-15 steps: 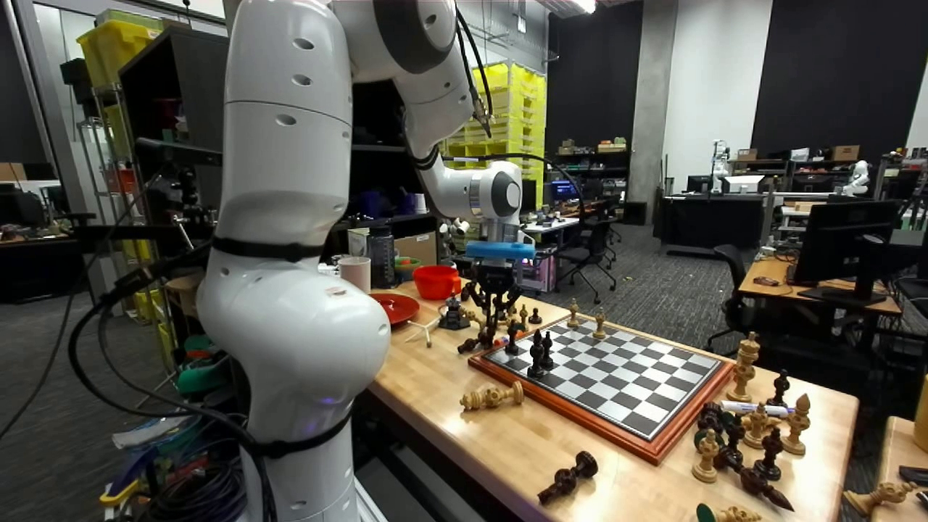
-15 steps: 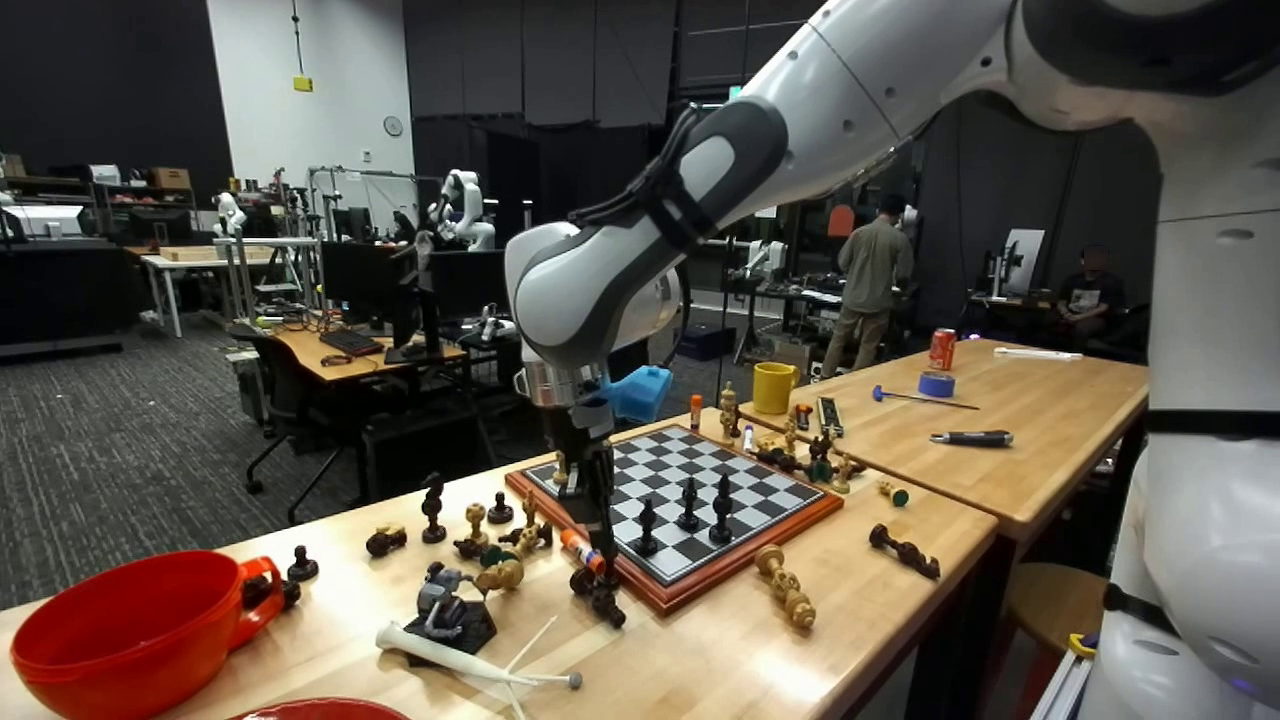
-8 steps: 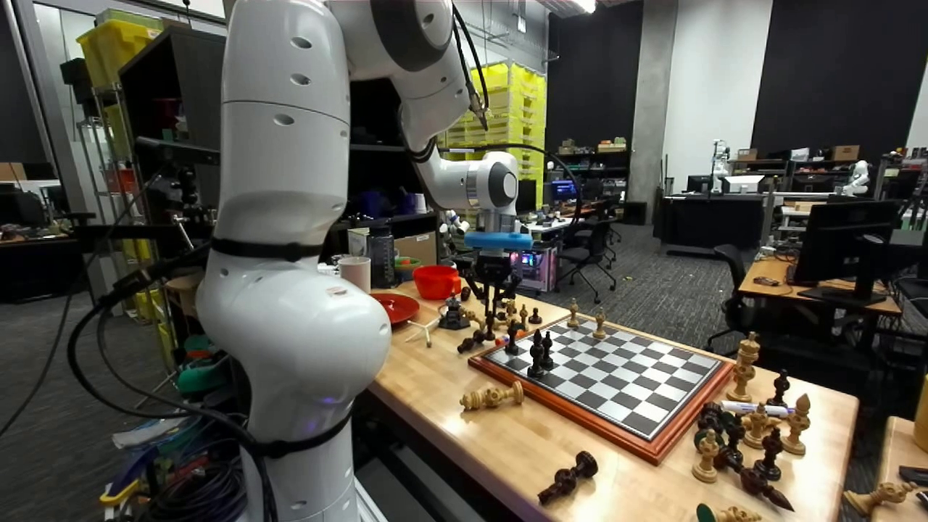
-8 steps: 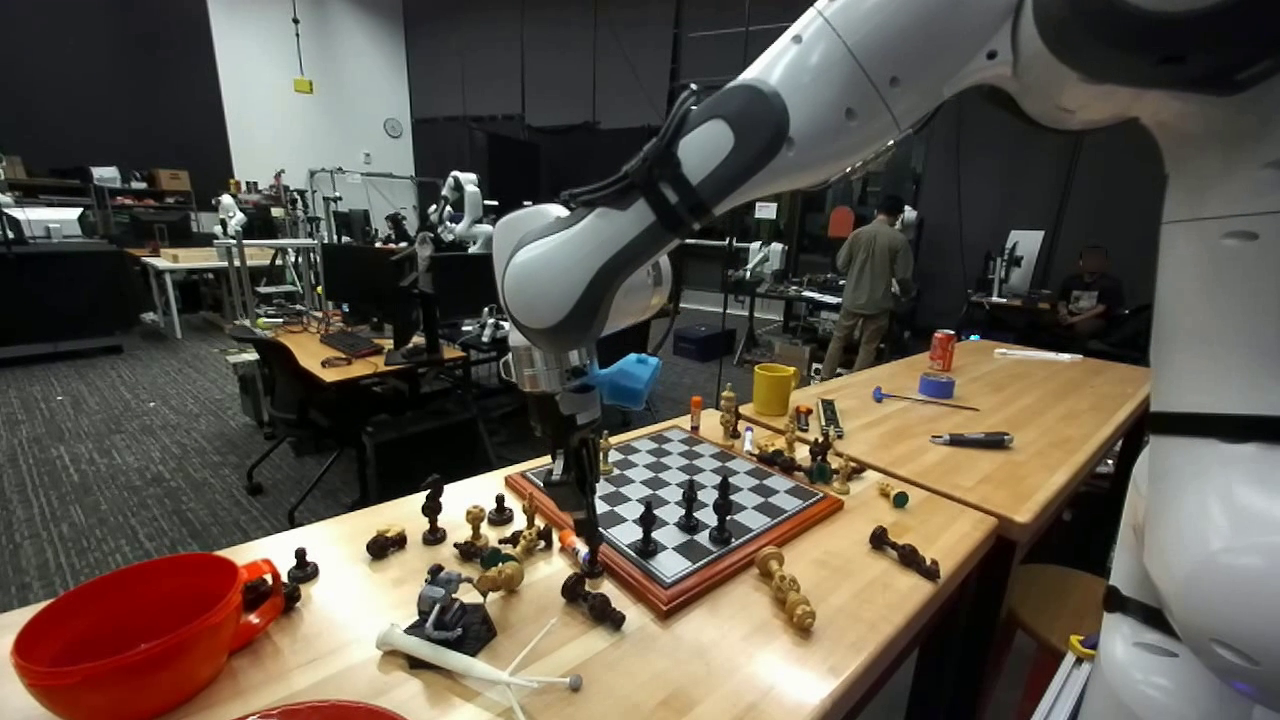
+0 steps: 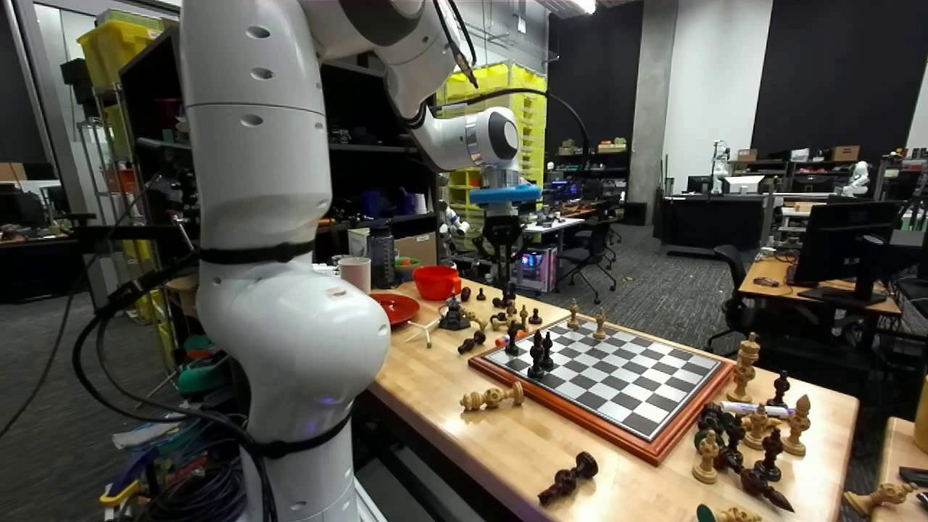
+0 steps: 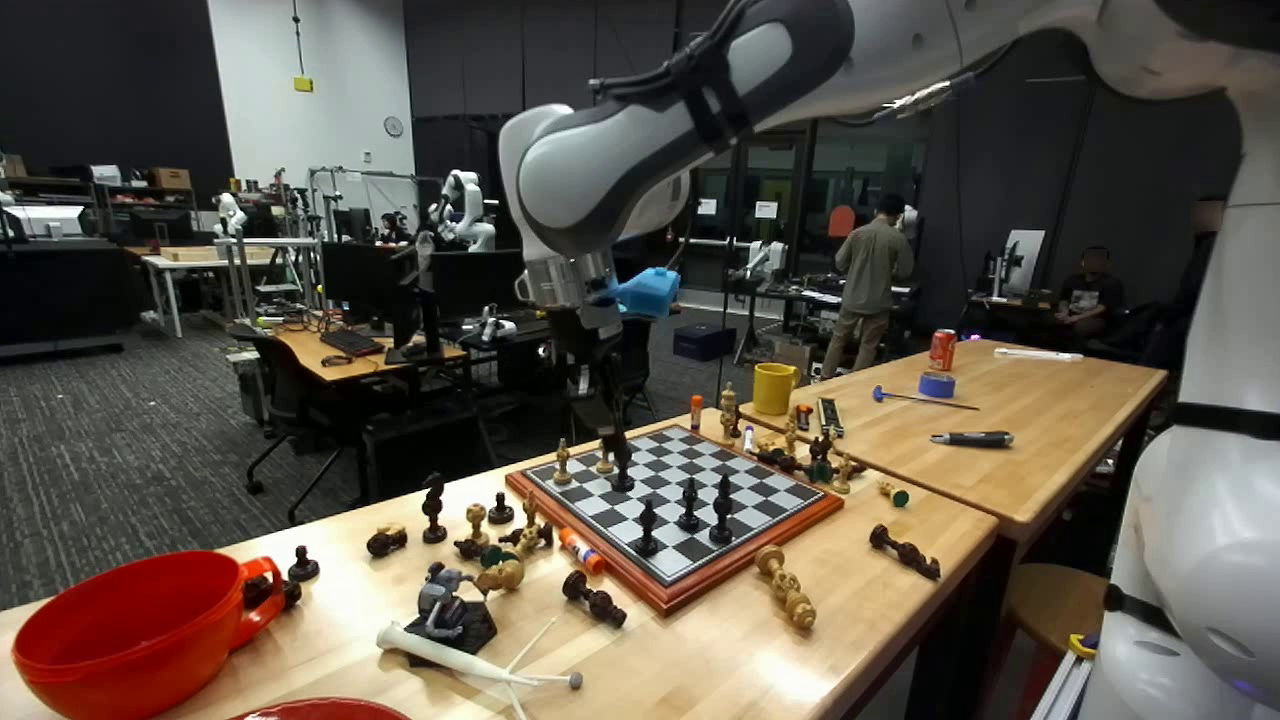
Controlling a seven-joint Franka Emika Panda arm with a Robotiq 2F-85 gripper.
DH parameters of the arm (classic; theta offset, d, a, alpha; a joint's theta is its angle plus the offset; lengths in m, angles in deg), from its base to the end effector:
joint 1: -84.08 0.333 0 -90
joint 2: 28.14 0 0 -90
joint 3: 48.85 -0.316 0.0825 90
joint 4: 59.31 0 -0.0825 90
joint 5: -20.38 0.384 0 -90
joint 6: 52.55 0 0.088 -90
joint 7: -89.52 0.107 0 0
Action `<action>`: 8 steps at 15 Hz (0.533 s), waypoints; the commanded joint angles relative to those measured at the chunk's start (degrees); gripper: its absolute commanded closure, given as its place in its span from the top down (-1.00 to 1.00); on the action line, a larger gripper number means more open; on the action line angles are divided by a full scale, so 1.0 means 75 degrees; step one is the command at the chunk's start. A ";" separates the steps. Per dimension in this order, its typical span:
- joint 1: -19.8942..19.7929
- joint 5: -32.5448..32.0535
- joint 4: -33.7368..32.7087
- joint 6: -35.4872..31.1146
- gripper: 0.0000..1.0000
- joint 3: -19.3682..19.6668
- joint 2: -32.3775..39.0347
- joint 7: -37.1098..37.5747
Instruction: Move one piece to the chess board
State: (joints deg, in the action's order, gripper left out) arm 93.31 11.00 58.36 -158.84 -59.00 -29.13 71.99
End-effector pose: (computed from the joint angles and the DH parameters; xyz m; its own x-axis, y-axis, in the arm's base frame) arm 0.4993 0.1625 0.4314 0.7496 0.6242 -0.2203 0.6524 -0.7530 0.0863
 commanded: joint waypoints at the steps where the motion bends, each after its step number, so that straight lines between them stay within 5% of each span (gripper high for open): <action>1: -0.0015 -0.0064 -0.0041 0.0181 -0.75 0.0081 -0.0140 -0.0005; 6: -0.0067 -0.0079 -0.0026 0.0307 -0.75 0.0138 -0.0305 -0.0019; 8: -0.0138 0.0070 -0.0096 0.0377 -0.94 0.0224 -0.0276 -0.0171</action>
State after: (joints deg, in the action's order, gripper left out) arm 92.56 10.42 58.30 -156.67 -58.20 -31.33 71.85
